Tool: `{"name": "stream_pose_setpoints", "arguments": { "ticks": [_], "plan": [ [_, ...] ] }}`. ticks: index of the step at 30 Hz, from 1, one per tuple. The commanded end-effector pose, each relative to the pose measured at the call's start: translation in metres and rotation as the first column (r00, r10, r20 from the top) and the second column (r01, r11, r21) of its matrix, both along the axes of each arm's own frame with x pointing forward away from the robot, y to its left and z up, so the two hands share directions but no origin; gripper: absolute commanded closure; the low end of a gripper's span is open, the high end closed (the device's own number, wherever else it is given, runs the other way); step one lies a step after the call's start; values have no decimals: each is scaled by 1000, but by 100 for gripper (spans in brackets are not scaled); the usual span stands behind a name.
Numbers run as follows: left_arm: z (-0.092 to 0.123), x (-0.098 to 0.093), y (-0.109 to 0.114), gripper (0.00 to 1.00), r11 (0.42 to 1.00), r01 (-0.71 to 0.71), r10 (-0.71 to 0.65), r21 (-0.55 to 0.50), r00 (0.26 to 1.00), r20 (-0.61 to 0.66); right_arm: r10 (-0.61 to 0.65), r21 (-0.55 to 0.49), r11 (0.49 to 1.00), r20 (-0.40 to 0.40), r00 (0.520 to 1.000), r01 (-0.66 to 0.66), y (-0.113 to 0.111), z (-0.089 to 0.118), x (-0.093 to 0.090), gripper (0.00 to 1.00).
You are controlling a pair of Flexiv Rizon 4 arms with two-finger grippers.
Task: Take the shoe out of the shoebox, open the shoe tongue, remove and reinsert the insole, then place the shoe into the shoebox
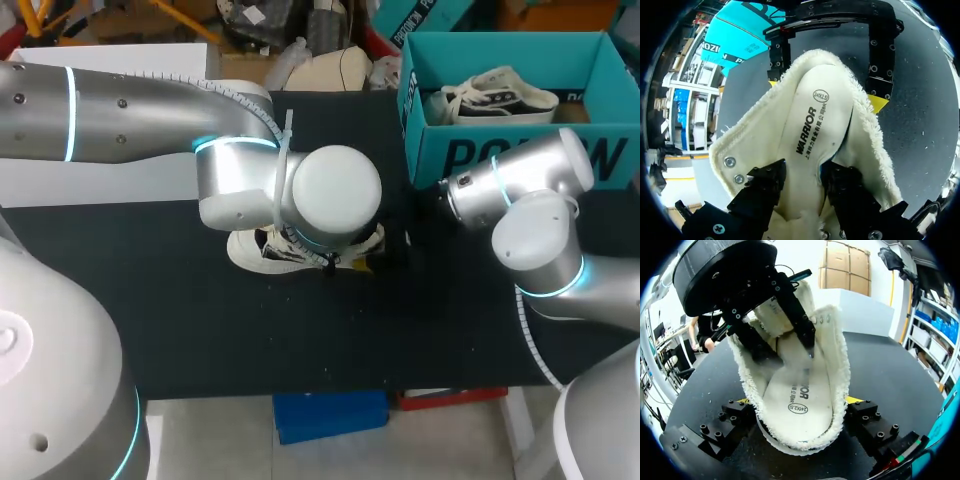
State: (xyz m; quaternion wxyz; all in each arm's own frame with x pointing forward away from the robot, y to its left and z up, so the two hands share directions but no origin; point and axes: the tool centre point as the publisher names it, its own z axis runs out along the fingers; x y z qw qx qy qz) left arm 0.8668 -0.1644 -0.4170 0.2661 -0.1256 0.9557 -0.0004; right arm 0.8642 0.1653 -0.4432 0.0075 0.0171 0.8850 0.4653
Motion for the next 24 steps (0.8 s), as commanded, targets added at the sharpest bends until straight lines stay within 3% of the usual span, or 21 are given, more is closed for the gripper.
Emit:
{"name": "stream_pose_setpoints", "arguments": {
  "ticks": [1, 3, 6, 7, 12, 24],
  "plan": [
    [-72, 40, 10, 59, 1000, -11, 11, 9, 998, 60, -2, -3, 1000, -2, 1000, 2, 2, -9, -1, 100],
    [-74, 41, 9, 63, 1000, -11, 10, 7, 999, 46, -2, -3, 1000, -2, 1000, 2, 2, -9, -1, 100],
    [-77, 41, 7, 95, 1000, -15, 14, 8, 1000, 20, -2, -3, 1000, -2, 1000, 2, 2, -9, -1, 100],
    [-78, 41, 7, 100, 1000, -12, 12, 17, 1000, 9, -2, -3, 1000, -2, 1000, 2, 2, -9, -1, 100],
    [-71, 39, 9, 100, 1000, -17, 16, -13, 998, -55, -2, -3, 1000, -2, 1000, 2, 2, -9, -1, 100],
    [-23, 18, 12, 100, 990, 42, -78, -133, 956, -282, -2, -3, 1000, -2, 1000, 2, 2, -9, -1, 100]
  ]
}}
